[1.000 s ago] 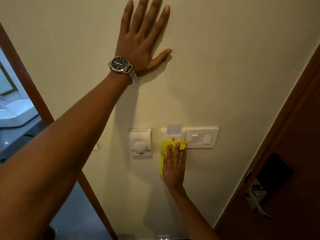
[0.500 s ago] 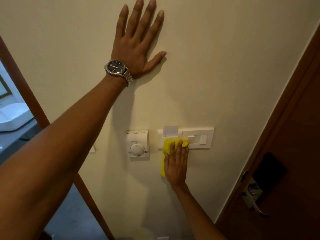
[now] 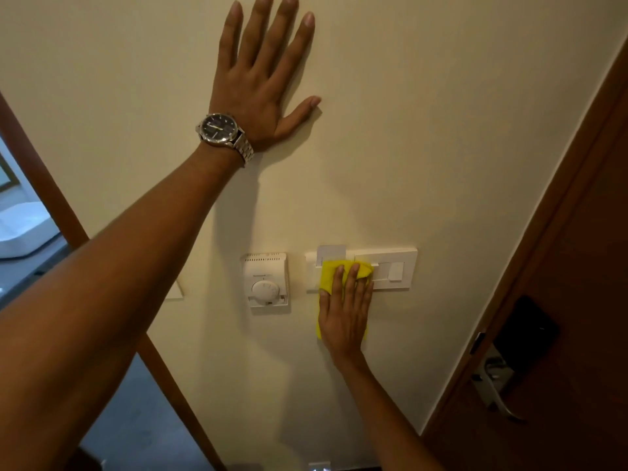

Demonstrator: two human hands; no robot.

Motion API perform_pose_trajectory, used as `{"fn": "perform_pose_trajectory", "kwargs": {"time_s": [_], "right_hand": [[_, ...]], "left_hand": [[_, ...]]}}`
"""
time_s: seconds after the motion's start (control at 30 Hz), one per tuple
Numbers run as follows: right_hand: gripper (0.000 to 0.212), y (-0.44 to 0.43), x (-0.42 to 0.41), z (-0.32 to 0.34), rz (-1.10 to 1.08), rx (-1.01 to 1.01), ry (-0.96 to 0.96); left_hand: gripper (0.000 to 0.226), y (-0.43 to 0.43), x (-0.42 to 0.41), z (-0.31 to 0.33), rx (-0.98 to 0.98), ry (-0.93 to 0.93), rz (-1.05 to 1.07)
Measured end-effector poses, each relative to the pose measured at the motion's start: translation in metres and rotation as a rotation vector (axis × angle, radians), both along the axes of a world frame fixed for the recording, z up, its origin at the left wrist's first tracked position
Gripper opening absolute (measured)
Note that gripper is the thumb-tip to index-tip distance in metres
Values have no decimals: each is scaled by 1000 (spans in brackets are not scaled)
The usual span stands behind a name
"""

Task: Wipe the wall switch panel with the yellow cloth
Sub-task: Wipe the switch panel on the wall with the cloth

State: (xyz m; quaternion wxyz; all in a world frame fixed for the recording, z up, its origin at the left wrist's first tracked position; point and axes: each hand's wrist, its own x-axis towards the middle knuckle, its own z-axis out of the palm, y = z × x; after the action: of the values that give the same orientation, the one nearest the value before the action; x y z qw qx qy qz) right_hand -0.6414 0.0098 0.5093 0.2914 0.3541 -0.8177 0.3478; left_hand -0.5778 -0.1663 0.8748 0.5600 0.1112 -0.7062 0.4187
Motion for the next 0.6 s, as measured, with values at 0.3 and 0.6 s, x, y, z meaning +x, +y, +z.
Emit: {"fn": "perform_pose_trajectory", "kwargs": {"time_s": [0.3,0.6], "right_hand": [[58,7,2,-6,37,70,-11],[67,8,17,-25,41,104,-59]], "left_hand": [[83,7,4,4,14,-24,14],[84,8,5,4,7,-26,18]]}}
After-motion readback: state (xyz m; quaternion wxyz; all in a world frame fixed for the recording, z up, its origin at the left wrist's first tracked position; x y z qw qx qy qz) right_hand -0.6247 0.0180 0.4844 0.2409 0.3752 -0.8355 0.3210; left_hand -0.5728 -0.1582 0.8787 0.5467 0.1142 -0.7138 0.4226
